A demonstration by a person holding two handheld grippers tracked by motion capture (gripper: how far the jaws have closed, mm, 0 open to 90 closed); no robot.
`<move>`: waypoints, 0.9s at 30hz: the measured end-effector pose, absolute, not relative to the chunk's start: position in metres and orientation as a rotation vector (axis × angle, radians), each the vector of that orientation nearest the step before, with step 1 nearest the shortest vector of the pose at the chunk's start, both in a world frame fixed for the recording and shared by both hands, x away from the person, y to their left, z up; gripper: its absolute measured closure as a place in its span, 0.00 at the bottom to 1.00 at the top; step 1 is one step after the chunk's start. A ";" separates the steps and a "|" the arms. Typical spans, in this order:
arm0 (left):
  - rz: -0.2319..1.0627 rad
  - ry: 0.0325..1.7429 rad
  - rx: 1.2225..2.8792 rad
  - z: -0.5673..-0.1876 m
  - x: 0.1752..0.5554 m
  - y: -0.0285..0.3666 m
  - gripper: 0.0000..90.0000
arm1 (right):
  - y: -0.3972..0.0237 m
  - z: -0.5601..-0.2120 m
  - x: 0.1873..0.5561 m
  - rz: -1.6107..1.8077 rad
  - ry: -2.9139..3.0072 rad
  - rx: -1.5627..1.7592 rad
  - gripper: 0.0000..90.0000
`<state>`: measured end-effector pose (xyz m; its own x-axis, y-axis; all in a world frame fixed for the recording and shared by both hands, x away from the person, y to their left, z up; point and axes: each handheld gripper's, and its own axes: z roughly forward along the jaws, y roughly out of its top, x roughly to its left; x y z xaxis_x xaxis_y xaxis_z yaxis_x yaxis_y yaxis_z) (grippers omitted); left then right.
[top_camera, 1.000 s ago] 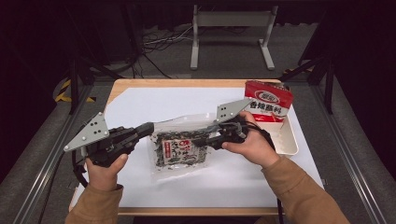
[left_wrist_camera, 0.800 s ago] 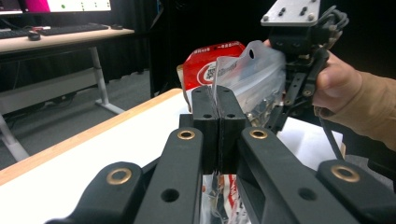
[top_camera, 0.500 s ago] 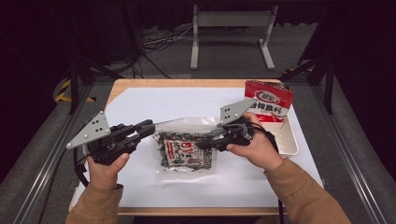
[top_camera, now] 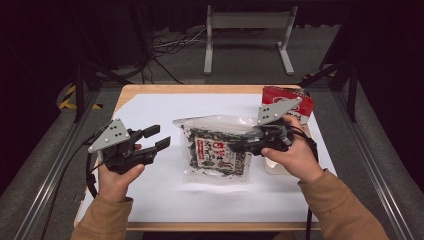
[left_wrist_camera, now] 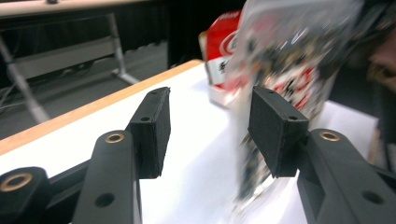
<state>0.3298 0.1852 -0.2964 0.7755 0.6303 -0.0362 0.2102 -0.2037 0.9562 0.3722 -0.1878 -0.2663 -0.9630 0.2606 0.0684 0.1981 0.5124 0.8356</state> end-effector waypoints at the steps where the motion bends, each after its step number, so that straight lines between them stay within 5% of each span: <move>1: 0.434 0.664 1.777 -0.299 0.332 0.186 0.54 | -0.191 -0.265 0.372 1.463 2.668 0.417 0.84; 27: 0.427 0.827 1.945 -0.360 0.374 0.188 0.44 | -0.248 -0.226 0.361 1.451 2.530 0.596 0.84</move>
